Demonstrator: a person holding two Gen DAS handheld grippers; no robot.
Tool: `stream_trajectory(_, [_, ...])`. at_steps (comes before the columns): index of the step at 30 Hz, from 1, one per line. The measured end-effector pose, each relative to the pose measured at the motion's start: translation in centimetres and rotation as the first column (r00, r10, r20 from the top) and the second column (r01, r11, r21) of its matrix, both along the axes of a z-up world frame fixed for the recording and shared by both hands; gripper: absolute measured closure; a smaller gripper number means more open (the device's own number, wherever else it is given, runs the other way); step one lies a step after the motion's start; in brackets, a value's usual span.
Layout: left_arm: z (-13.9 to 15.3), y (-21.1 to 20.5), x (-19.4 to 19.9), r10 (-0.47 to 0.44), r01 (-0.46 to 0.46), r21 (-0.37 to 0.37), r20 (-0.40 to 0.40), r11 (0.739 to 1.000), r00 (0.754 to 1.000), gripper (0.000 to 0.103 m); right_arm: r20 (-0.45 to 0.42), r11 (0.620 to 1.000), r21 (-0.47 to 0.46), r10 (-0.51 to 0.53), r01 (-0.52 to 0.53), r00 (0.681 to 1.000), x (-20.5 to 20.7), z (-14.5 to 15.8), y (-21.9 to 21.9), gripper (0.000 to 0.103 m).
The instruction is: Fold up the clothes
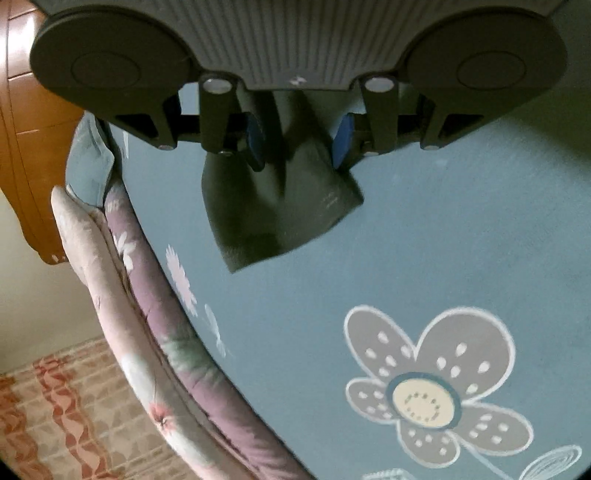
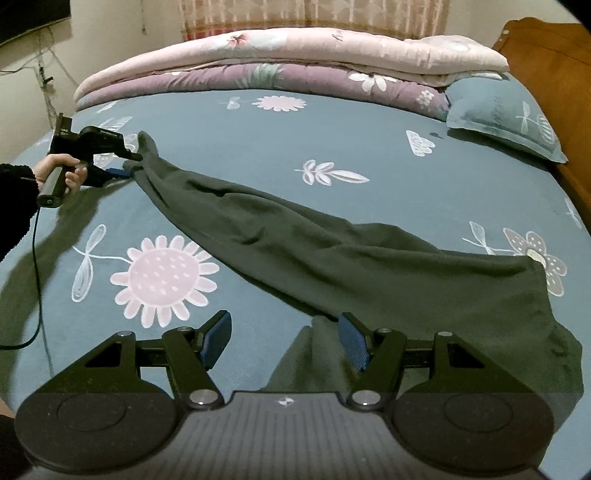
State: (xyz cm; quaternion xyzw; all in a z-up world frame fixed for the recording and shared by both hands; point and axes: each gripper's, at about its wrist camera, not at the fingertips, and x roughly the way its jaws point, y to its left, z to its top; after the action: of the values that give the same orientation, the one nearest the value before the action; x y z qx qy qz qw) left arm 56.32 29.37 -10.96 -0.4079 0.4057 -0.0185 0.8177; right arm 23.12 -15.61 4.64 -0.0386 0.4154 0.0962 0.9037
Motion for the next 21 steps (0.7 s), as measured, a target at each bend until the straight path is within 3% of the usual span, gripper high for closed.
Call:
stream_trajectory(2, [0.5,-1.0,0.1,0.001,0.003,0.129,-0.026,0.992,1.000,0.102,-0.003,1.000,-0.004,-0.008,0.008,1.000,-0.1,0.0,-0.1,0.034])
stream_trajectory(11, [3.3,-0.6,-3.4,0.008,0.004,0.287,-0.039,0.958,0.999,0.102,0.001,0.999,-0.034,-0.031,0.031,1.000,0.2,0.7,-0.9,0.034])
stream_trajectory(13, [3.5,-0.2,-4.3,0.000,0.022,0.298,-0.075,0.954,0.997,0.095,0.004,0.999,-0.040,-0.022,0.022,1.000,0.7,1.1,-1.2,0.034])
stream_trajectory(16, [4.7,0.0,-5.5,-0.020,0.049,0.338,-0.088,0.940,0.996,0.094,0.013,0.998,-0.058,-0.005,0.006,1.000,1.7,1.9,-2.1,0.034])
stream_trajectory(18, [5.9,-0.8,-6.4,-0.044,0.066,0.366,-0.068,0.928,0.997,0.091,0.025,0.996,-0.089,0.004,-0.001,1.000,2.6,2.4,-2.8,0.034])
stream_trajectory(21, [7.7,-2.3,-7.9,-0.083,0.089,0.409,-0.033,0.908,0.996,0.080,0.039,0.991,-0.129,0.031,-0.026,0.999,3.7,3.2,-4.4,0.041])
